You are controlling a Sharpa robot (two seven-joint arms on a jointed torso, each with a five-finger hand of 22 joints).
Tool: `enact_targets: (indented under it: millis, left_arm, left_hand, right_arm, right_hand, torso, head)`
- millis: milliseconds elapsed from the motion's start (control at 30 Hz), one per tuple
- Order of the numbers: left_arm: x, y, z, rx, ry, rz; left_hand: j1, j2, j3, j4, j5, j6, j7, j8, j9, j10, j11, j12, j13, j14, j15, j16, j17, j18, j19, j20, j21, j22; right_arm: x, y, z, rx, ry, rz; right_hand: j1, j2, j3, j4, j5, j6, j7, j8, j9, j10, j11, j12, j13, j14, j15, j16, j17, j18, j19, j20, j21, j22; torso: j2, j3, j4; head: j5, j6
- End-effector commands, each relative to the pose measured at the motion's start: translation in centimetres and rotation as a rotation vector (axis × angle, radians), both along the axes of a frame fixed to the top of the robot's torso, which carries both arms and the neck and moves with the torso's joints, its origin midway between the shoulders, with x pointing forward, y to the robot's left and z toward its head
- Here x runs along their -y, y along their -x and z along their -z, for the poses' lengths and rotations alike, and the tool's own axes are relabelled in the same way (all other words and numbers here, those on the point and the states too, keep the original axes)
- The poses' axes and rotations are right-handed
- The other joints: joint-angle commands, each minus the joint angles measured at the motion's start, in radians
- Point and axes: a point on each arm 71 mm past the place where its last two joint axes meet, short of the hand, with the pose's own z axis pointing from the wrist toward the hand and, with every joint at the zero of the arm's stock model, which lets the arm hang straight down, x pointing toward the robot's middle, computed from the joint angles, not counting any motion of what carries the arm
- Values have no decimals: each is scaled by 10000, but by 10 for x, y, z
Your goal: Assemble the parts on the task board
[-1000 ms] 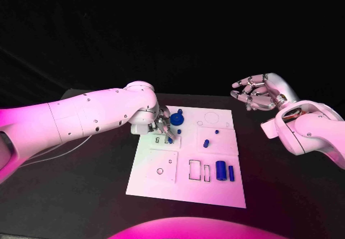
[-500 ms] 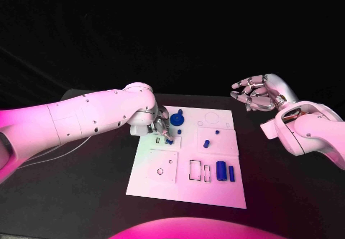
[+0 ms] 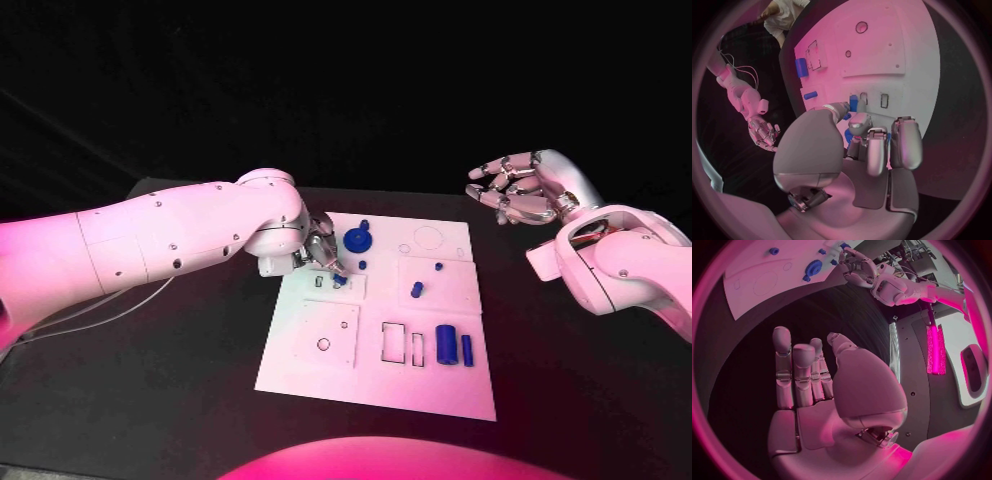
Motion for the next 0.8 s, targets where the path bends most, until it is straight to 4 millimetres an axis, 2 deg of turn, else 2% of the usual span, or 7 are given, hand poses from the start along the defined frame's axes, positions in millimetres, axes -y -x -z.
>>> enact_targets:
  millis: [33, 367, 467, 800]
  left_arm:
    - [-4, 1, -3, 390, 125, -772]
    - [-9, 10, 2, 1181, -110, -789]
    - [-9, 14, 5, 1370, -203, -721]
    - [-10, 20, 11, 1780, -470, -621]
  left_hand:
    - [-154, -33, 1698, -1717, -36, 207, -127, 83, 45, 93, 4, 53, 24, 1030, -92, 25, 2627, -173, 54, -11, 55, 20]
    - [-383, -198, 1847, -1885, -43, 294, -191, 208, 170, 227, -50, 157, 126, 1030, -137, 25, 2627, -189, 95, -35, 93, 103]
    - [-424, -226, 1881, -1912, -41, 311, -205, 231, 191, 253, -62, 179, 146, 1030, -147, 25, 2627, -193, 106, -41, 103, 125]
    - [-517, -285, 1959, -1969, -42, 351, -235, 277, 232, 315, -90, 230, 195, 1030, -171, 25, 2627, -202, 129, -54, 125, 171]
  right_arm:
    - [-1, 0, 0, -7, -16, -75]
    - [0, 0, 0, -12, -26, -50]
    - [1, 0, 0, -6, -27, -42]
    - [1, 1, 0, 15, -33, -26]
  right_hand:
    - [-72, -39, 31, 65, 69, -3, -6, 39, 10, -30, -6, -1, -19, 24, -1, -56, -2, 162, 0, -19, -59, -25]
    - [-109, -26, 36, 101, 104, -13, -6, 48, 10, -32, -6, 9, -29, 30, 0, -75, -1, 160, 14, -19, -70, -30]
    - [-116, -24, 37, 108, 115, -14, -7, 51, 10, -33, -6, 12, -31, 34, 0, -74, 6, 160, 17, -20, -75, -33]
    - [-122, -22, 41, 116, 134, -16, -8, 55, 11, -35, -8, 15, -35, 34, -1, -88, -2, 163, 14, -20, -96, -47]
  torso:
    - [4, 4, -1]
    - [2, -1, -9]
    - [-1, 11, -1]
    - [-1, 1, -18]
  head:
    - [11, -10]
    - [34, -61]
    - [49, -74]
    - [77, -77]
